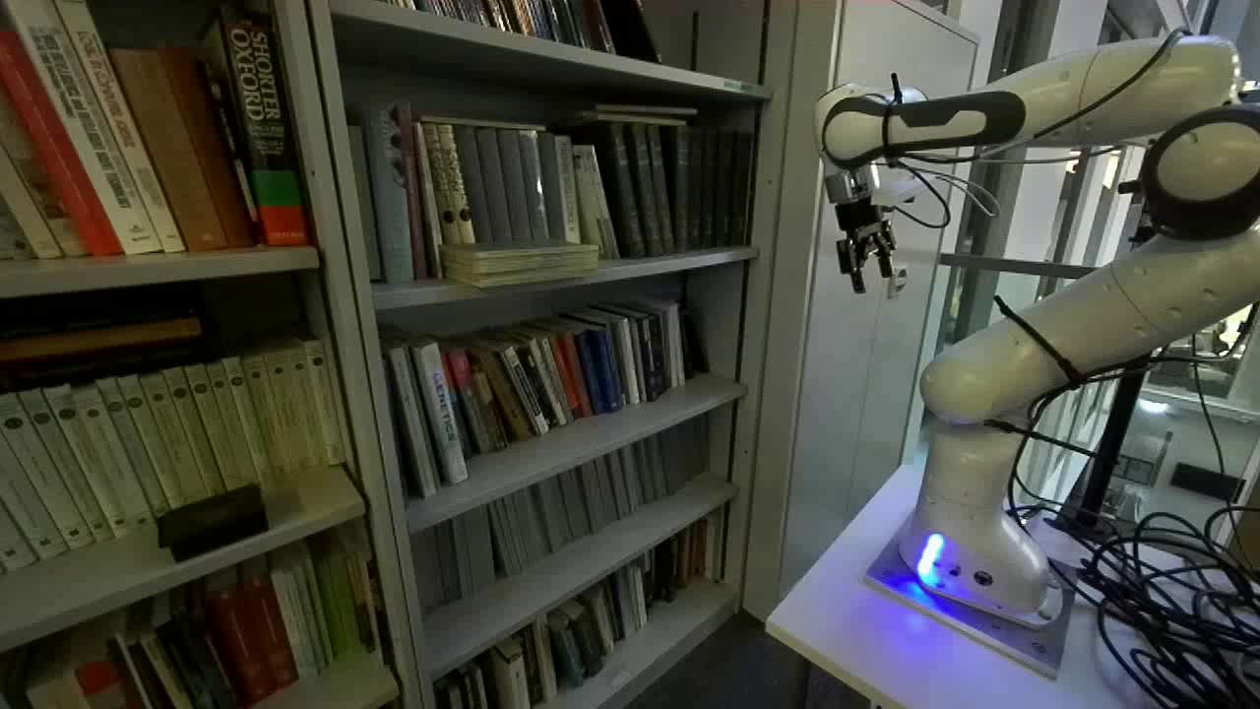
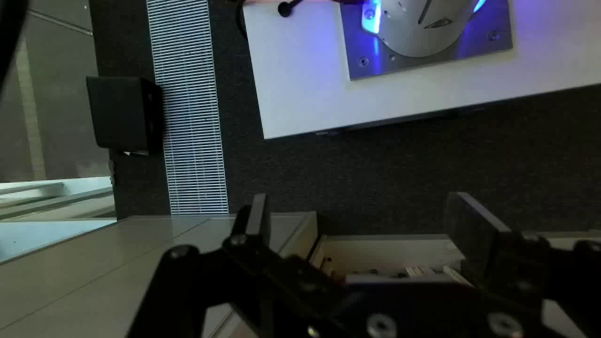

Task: Pick up the book and place it on the other books on the shelf

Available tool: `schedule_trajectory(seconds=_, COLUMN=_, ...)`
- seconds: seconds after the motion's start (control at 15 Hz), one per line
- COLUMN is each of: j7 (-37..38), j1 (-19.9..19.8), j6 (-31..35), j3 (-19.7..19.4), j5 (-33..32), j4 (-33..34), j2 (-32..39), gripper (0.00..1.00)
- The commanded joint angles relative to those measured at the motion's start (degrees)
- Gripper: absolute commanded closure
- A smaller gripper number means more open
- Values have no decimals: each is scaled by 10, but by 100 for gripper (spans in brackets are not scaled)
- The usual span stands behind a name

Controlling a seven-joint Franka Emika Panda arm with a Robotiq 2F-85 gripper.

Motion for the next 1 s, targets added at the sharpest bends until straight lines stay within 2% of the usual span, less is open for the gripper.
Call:
schedule_trajectory(seconds=0.0, j7=11, j1=20, j6=-4, j3=-12, j5=-6, j4=2, j2=0, gripper=0)
schedule_trajectory(seconds=0.53, j7=11, j1=20, j6=-4, j3=-12, j5=-6, j4=2, j2=0, gripper=0)
schedule_trajectory(seconds=0.67, j7=-16, j1=41, j6=65, j3=-26, j5=0, j4=-23, j2=-39, gripper=0)
schedule_trajectory(seconds=0.93, j7=-15, j1=58, j6=147, j3=-20, j5=-5, j4=-36, j2=-76, gripper=0)
